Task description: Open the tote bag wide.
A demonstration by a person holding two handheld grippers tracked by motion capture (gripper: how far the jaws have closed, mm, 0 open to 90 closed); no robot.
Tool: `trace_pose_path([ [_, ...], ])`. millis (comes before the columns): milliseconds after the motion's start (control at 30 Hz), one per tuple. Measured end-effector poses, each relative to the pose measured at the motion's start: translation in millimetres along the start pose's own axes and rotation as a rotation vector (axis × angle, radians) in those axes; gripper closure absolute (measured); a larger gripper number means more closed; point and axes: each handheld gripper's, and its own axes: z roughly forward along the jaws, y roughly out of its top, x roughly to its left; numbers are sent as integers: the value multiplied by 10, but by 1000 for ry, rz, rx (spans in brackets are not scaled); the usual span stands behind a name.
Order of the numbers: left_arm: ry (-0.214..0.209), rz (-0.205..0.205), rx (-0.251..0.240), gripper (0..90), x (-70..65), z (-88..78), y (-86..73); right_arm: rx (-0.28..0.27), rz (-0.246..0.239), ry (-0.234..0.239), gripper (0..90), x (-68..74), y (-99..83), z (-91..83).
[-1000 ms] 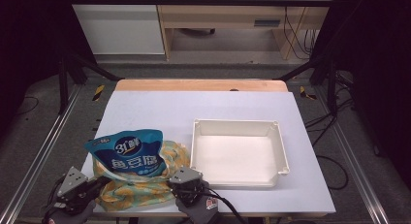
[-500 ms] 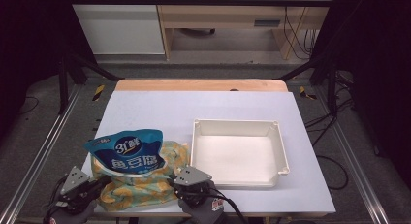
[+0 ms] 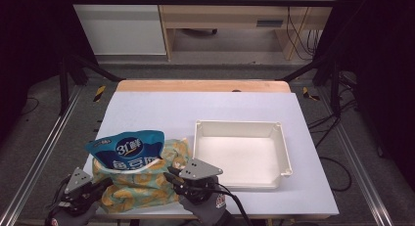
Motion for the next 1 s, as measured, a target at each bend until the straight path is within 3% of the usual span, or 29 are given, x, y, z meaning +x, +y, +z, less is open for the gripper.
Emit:
trace_pose_path([
  [167,-1,0,8,898,8,8,-1,-39,25,7,725,-27,78,-47],
  [233,-2,-1,7,898,8,7,0,-51,38,-5,761,-36,113,-39],
  [333,-11,-5,-5,896,13,-9,0,2,12,-69,880,-32,111,101],
  [400,-15,-10,-23,886,23,-40,6,46,16,-78,900,-40,67,204],
  [600,-40,-41,-98,814,58,-166,35,123,20,-93,900,-28,-112,407],
  [733,-51,-69,-187,782,71,-355,93,158,35,-81,900,-29,-216,456],
  [900,-56,-55,-288,778,12,-594,201,178,48,-73,900,-28,-315,504],
  [1000,-58,-34,-325,788,-57,-678,274,190,56,-70,900,-12,-345,531],
])
